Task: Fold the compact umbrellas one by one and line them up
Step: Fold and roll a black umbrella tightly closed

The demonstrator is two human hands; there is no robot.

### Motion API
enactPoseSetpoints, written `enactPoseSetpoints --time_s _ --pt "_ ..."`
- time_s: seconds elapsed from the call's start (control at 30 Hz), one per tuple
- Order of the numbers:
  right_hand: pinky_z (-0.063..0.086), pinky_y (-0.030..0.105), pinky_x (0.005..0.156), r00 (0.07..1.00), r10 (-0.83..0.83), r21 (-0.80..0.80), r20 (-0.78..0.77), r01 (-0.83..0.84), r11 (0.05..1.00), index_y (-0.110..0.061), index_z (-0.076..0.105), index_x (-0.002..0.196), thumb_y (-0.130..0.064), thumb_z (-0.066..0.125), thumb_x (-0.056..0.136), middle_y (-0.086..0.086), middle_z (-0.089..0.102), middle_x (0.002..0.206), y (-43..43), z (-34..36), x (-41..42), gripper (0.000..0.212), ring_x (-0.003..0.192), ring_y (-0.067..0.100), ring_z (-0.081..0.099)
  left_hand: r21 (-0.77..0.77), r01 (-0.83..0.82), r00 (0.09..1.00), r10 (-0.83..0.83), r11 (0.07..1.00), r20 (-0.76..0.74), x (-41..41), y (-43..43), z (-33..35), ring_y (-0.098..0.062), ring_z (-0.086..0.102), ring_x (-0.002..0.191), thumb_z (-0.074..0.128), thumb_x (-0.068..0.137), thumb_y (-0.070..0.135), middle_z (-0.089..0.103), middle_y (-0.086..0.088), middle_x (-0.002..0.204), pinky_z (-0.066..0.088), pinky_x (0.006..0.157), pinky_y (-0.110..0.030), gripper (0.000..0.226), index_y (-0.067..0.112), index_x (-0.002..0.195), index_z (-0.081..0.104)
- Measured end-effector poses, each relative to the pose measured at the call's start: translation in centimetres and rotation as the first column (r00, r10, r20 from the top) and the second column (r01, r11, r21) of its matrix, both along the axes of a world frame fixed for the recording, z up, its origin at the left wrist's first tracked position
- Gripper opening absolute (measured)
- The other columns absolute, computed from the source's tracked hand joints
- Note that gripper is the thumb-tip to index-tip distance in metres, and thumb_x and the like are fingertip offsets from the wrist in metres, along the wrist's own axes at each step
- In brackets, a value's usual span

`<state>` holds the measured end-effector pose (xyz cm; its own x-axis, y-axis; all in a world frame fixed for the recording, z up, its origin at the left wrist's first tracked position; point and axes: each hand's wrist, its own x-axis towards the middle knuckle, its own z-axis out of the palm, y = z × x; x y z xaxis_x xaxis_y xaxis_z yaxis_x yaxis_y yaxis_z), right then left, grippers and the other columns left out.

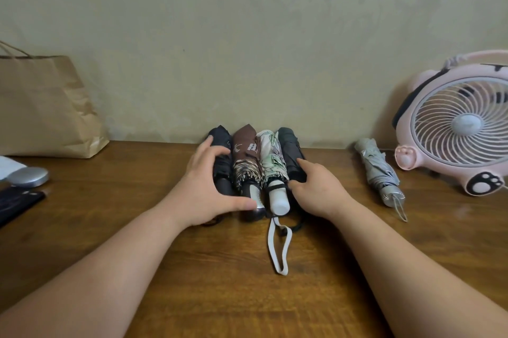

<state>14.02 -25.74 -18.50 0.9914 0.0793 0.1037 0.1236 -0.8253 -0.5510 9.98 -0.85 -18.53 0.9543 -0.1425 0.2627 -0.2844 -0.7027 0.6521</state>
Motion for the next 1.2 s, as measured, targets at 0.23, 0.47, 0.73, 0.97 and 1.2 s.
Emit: enactPoseSetpoints --time_s 0.23,0.47,0.73,0.97,1.2 --pt "0.032 0.031 0.109 0.988 0.114 0.121 -0.103 -0.101 0.987 -0.022 0.022 0.162 -0.064 0.060 0.076 0.003 0.034 0.161 -1.0 0.6 -0.1 0.104 0.145 0.018 0.036 0.147 0.094 0.982 -0.067 0.985 -0.178 0.9 1.4 -0.1 -0.009 0.020 0.154 0.095 0.051 0.060 -0.007 0.017 0.170 0.025 0.113 -0.021 0.119 0.049 0.150 0.031" --pt "0.030 0.040 0.120 0.959 0.221 -0.121 -0.180 -0.244 0.962 -0.034 -0.002 0.162 -0.088 0.079 0.037 0.001 0.030 0.155 -1.6 0.8 -1.3 0.158 0.148 0.022 0.028 0.155 0.172 0.974 -0.144 0.973 -0.174 1.2 2.2 -0.3 -0.006 0.018 0.152 0.093 0.067 0.047 -0.009 0.011 0.171 0.026 0.110 -0.020 0.084 0.049 0.133 0.042" --pt "0.037 0.041 0.115 0.974 0.194 -0.200 -0.116 -0.214 0.956 -0.027 0.000 0.163 -0.090 0.079 0.033 0.002 0.037 0.147 -0.9 0.5 -0.9 0.165 0.142 0.025 0.034 0.127 0.126 0.981 -0.104 0.984 -0.161 0.7 1.0 0.0 -0.007 0.013 0.155 0.092 0.052 0.063 -0.007 0.012 0.171 0.026 0.116 -0.025 0.100 0.047 0.135 0.038" --pt "0.037 0.045 0.116 0.977 0.174 -0.237 -0.126 -0.200 0.951 -0.030 -0.001 0.162 -0.092 0.076 0.036 0.005 0.036 0.153 -0.6 1.1 -1.4 0.160 0.144 0.027 0.034 0.133 0.047 0.983 -0.023 0.990 -0.180 0.6 -0.2 0.1 -0.013 0.012 0.156 0.085 0.034 0.080 -0.007 0.012 0.171 0.027 0.123 -0.038 0.122 0.045 0.138 0.034" --pt "0.047 0.035 0.101 0.989 -0.133 -0.070 0.059 0.137 0.988 -0.026 0.049 0.147 -0.067 0.075 0.076 0.004 0.062 0.134 -6.9 5.6 -1.5 0.086 0.121 0.022 0.059 0.112 0.082 0.982 -0.062 0.990 -0.179 0.9 0.4 -0.2 -0.012 0.009 0.157 0.085 0.035 0.078 -0.008 0.010 0.171 0.024 0.122 -0.034 0.116 0.043 0.135 0.037"
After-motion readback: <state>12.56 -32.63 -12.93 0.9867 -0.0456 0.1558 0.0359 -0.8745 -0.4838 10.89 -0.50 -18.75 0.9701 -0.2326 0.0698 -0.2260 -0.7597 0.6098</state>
